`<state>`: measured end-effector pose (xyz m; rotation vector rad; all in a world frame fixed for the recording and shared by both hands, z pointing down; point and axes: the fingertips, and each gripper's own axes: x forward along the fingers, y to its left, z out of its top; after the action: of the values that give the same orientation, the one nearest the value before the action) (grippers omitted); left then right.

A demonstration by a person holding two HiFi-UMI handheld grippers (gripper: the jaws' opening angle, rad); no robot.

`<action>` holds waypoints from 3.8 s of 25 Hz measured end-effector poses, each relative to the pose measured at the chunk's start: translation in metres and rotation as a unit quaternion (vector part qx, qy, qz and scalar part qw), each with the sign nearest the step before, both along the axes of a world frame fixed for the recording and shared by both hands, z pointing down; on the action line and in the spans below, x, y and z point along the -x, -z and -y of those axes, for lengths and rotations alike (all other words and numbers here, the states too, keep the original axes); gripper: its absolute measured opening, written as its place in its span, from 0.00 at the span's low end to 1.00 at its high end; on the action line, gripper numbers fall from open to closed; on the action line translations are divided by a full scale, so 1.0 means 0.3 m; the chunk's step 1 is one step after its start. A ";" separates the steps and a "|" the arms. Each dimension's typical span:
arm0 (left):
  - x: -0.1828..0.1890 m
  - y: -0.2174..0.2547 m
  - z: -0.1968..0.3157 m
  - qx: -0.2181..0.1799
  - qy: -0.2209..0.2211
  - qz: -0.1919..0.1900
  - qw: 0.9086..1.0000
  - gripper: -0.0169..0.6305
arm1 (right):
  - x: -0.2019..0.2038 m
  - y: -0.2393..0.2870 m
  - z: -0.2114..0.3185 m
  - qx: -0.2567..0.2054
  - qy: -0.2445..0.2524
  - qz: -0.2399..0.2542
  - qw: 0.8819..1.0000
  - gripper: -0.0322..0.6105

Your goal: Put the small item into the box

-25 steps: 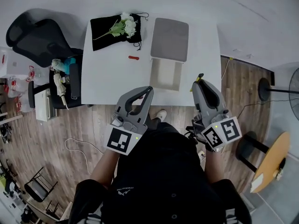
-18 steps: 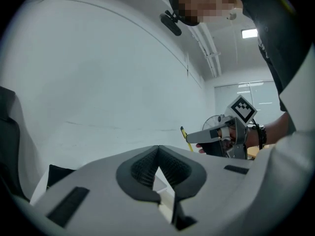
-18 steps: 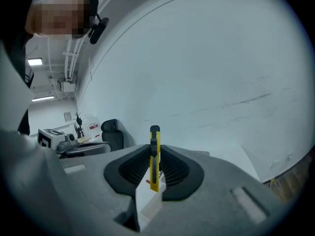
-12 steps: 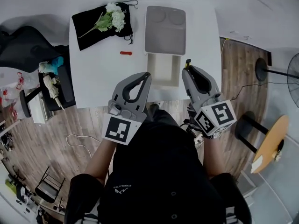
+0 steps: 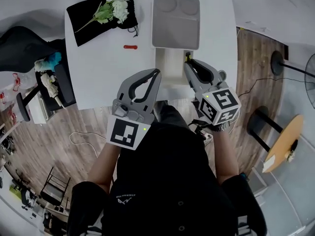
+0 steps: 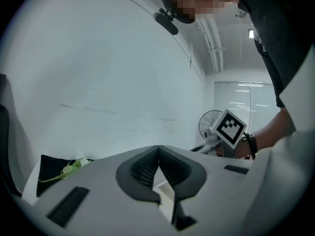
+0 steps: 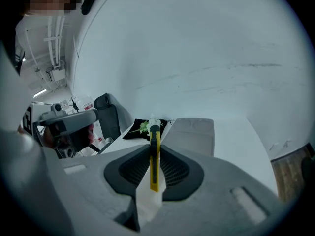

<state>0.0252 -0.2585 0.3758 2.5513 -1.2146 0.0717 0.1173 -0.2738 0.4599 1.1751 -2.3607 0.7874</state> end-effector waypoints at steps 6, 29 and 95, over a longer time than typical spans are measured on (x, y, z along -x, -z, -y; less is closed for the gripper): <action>0.000 -0.024 0.007 0.011 -0.007 -0.002 1.000 0.03 | 0.029 -0.146 -0.004 0.051 0.008 -0.008 0.999 0.16; 0.083 -0.096 0.080 0.036 0.010 0.009 0.999 0.03 | 0.078 -0.622 -0.040 0.216 0.019 -0.112 0.970 0.16; -0.195 0.104 -0.517 -0.068 0.060 0.023 0.996 0.03 | -0.289 0.180 -0.538 -0.049 0.008 0.047 0.998 0.06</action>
<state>0.0838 -0.1034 0.3445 2.5984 -1.4326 0.0204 0.2041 -0.1124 0.4058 1.1792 -2.5083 0.7450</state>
